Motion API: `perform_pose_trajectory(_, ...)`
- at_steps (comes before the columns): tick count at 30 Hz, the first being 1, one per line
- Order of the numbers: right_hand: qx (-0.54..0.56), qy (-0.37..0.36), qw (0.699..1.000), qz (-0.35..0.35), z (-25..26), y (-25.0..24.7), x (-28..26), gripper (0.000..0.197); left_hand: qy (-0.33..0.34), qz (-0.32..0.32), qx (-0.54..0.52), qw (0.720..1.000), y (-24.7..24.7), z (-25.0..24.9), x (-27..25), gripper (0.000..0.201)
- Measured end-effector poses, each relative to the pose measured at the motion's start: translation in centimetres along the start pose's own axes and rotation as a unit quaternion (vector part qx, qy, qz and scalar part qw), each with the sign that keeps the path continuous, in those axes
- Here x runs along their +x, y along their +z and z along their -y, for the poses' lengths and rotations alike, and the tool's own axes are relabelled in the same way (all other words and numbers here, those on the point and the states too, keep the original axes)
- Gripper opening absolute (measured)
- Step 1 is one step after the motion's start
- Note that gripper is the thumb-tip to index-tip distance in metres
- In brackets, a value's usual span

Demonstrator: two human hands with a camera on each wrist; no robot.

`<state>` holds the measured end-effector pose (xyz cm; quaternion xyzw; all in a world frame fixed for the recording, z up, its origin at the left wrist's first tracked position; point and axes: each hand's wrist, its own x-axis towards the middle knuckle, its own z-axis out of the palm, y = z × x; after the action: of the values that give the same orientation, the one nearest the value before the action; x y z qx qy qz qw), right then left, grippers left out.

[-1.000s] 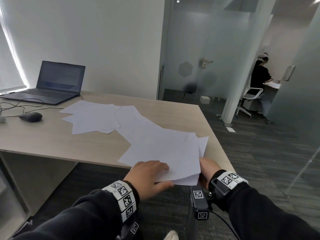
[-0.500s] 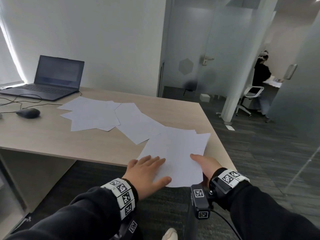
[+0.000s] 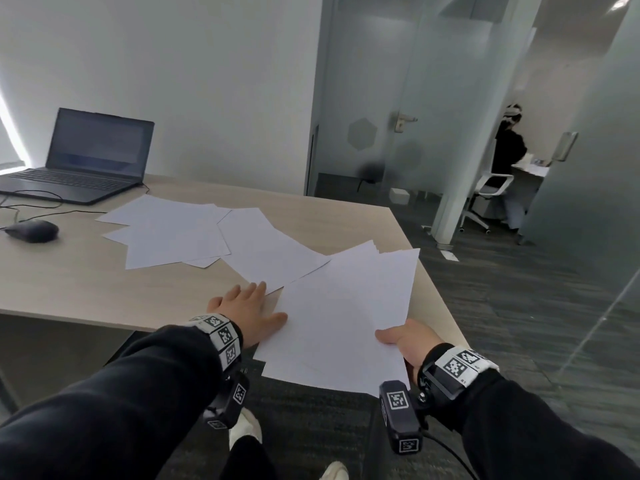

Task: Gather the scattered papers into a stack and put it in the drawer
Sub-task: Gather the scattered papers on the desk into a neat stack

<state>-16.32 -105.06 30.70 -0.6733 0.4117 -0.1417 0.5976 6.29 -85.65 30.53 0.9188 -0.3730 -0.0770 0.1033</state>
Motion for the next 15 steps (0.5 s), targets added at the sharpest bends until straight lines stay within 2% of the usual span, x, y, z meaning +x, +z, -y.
perform_pose_trajectory(2, -0.008, 0.001, 1.0, -0.005, 0.2, 0.1, -0.2, 0.016, 0.008, -0.024, 0.016, 1.0, 0.5, 0.2, -0.2, 0.089)
perform_pose_trajectory(6, -0.013, 0.015, 0.999, -0.025, 0.5, 0.4, -0.5, 0.028, 0.02, -0.079, 0.049, 0.995, 1.0, 0.4, -1.2, 0.081)
perform_pose_trajectory(11, -0.02, 0.009, 1.0, -0.021, 0.5, 0.4, -0.6, 0.025, 0.018, -0.027, 0.025, 0.999, 0.4, 0.8, -0.9, 0.082)
perform_pose_trajectory(15, -0.023, 0.003, 1.0, -0.015, 0.4, 0.4, -0.5, 0.02, 0.026, -0.016, 0.008, 1.0, 0.1, 0.5, 0.1, 0.083)
